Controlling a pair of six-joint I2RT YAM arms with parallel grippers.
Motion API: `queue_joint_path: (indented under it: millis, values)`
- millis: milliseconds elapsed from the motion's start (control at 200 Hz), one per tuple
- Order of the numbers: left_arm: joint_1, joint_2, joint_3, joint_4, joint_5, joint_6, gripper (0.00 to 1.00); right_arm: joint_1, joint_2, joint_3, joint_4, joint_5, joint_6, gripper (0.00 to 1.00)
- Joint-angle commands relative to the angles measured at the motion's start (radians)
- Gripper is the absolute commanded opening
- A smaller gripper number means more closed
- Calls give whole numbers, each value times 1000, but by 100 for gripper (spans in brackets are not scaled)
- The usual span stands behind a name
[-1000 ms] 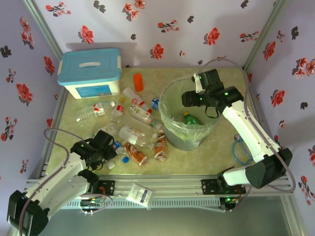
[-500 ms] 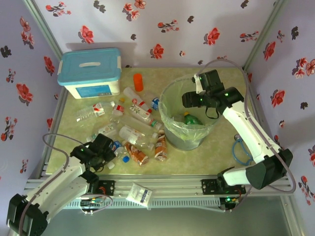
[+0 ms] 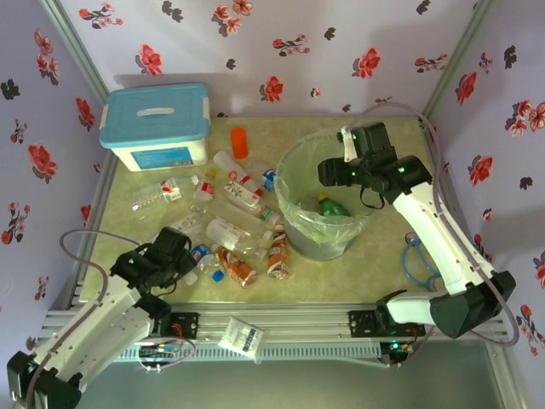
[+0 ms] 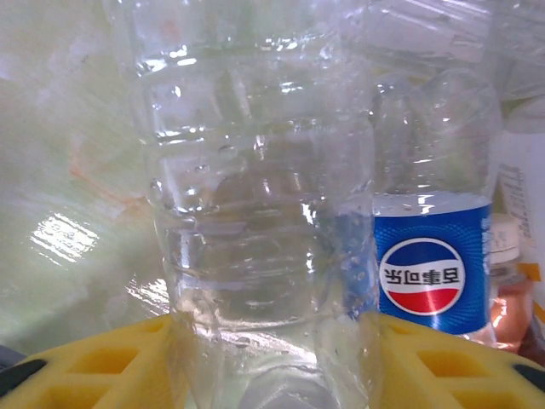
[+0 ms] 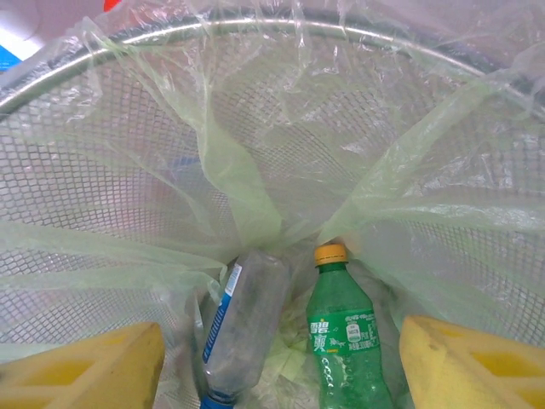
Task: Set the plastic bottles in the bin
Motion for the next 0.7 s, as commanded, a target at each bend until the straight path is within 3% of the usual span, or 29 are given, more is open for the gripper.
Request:
queue_joint_path:
  millis: [0, 180, 340, 540, 695]
  values:
    - [-5, 2, 92, -22, -47, 68, 52, -6, -34, 51, 11, -28, 15, 74]
    - [-5, 115, 256, 150, -14, 286, 52, 23, -24, 147, 37, -89, 49, 73]
    - [-5, 251, 369, 425, 144, 466, 52, 67, 9, 232, 99, -167, 86, 74]
    - [-16, 356, 407, 755, 328, 550, 49, 146, 112, 335, 175, -261, 138, 75]
    - [-36, 376, 417, 798, 414, 619, 49, 180, 191, 374, 253, -351, 211, 78]
